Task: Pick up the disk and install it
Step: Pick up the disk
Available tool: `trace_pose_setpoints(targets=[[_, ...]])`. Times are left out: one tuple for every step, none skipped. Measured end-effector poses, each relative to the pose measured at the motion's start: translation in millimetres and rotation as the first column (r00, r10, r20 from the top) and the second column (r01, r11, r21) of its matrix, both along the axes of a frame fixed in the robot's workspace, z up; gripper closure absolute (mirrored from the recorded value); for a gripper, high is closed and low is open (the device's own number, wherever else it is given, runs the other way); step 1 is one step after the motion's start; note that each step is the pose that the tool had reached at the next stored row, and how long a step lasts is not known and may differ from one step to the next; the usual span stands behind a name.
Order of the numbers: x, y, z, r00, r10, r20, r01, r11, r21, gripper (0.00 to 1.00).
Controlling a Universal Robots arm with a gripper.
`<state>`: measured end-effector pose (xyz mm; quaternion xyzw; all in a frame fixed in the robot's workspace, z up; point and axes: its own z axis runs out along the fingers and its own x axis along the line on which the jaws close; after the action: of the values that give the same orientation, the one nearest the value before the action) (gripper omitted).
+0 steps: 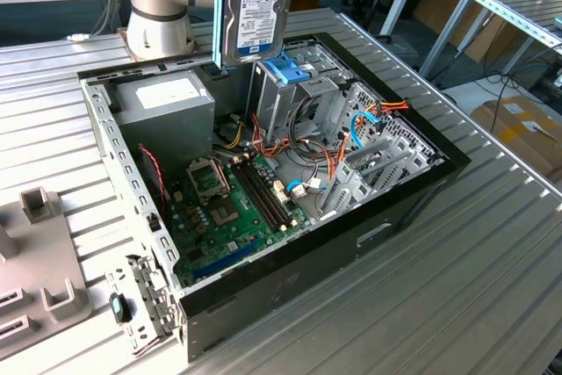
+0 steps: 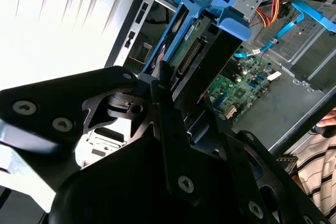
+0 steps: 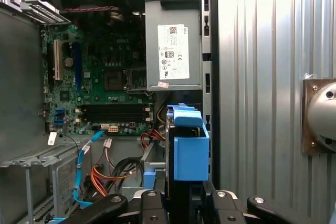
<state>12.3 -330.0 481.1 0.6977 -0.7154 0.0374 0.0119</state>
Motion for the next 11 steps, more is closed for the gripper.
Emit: trace_pose_setpoints(targets=[[1.9,0.0,0.0,1.0000,0.000,0.0000,0.000,1.0000,0.0000,0.65],[3.7,0.1,0.0,1.0000,0.000,0.0000,0.000,1.0000,-0.0001,0.65],[7.3,0.0,0.0,1.0000,0.000,0.0001,0.000,1.0000,0.0001,0.65],[11.4,0.1,-0.1,1.0000,0.000,0.0001,0.000,1.0000,0.0001,0.65],[15.6,0.1,-0.1,1.0000,0.000,0.0001,0.000,1.0000,0.0003,0.65],[17.9,0.1,-0.1,1.0000,0.000,0.0001,0.000,1.0000,0.0002,0.65],[20.0,0.1,-0.1,1.0000,0.000,0.0001,0.000,1.0000,0.0002,0.65],[22.9,0.2,-0.1,1.0000,0.000,0.0001,0.000,1.0000,0.0002,0.65],[25.7,0.2,-0.1,1.0000,0.000,0.0001,0.000,1.0000,0.0002,0.65],[28.7,0.2,-0.1,1.0000,0.000,0.0001,0.000,1.0000,0.0002,0.65],[30.6,0.3,0.0,1.0000,0.000,0.0001,0.000,1.0000,0.0001,0.65]])
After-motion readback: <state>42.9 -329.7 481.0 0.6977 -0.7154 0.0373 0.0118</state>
